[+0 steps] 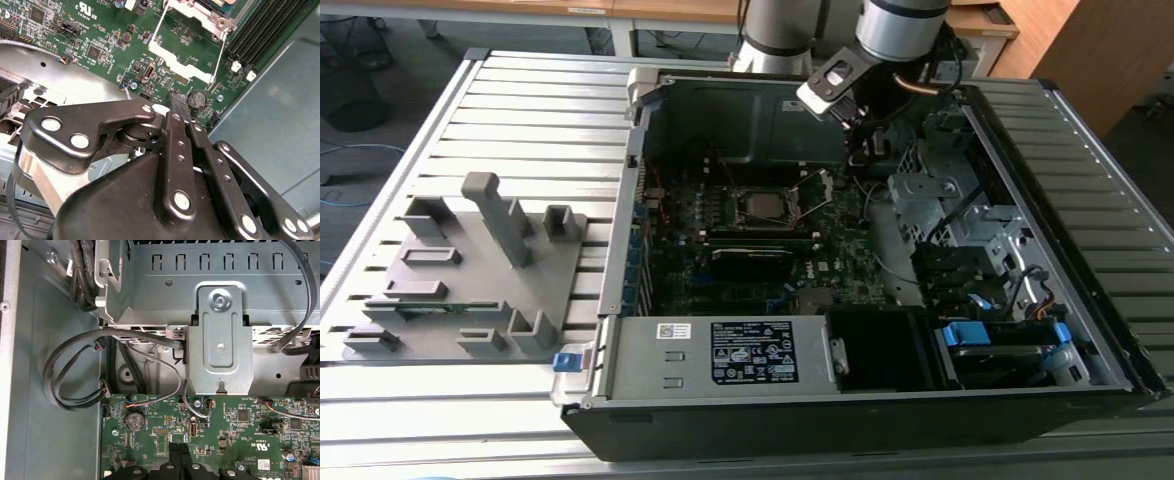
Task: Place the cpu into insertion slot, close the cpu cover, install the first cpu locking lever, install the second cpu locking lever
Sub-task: 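Close the cpu cover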
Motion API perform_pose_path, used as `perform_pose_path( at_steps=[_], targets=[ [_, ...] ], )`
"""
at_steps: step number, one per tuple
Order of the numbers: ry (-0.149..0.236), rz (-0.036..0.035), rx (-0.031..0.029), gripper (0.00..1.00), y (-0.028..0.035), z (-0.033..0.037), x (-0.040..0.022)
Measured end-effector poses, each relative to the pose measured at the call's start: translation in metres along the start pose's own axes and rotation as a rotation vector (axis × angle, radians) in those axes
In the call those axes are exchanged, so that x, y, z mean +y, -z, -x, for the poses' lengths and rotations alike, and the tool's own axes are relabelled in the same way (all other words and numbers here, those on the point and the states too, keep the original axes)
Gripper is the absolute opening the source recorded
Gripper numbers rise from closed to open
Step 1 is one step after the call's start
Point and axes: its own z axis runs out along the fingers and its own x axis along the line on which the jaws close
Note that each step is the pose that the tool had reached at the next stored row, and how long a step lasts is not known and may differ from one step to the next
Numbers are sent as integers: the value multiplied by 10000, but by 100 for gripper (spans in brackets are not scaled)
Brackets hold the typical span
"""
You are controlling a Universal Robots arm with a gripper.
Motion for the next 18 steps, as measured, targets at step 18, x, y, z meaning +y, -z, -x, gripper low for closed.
perform_pose_path(
  at_steps=[18],
  targets=[
    [0,1,0,11,-43,1,-1]
  ],
)
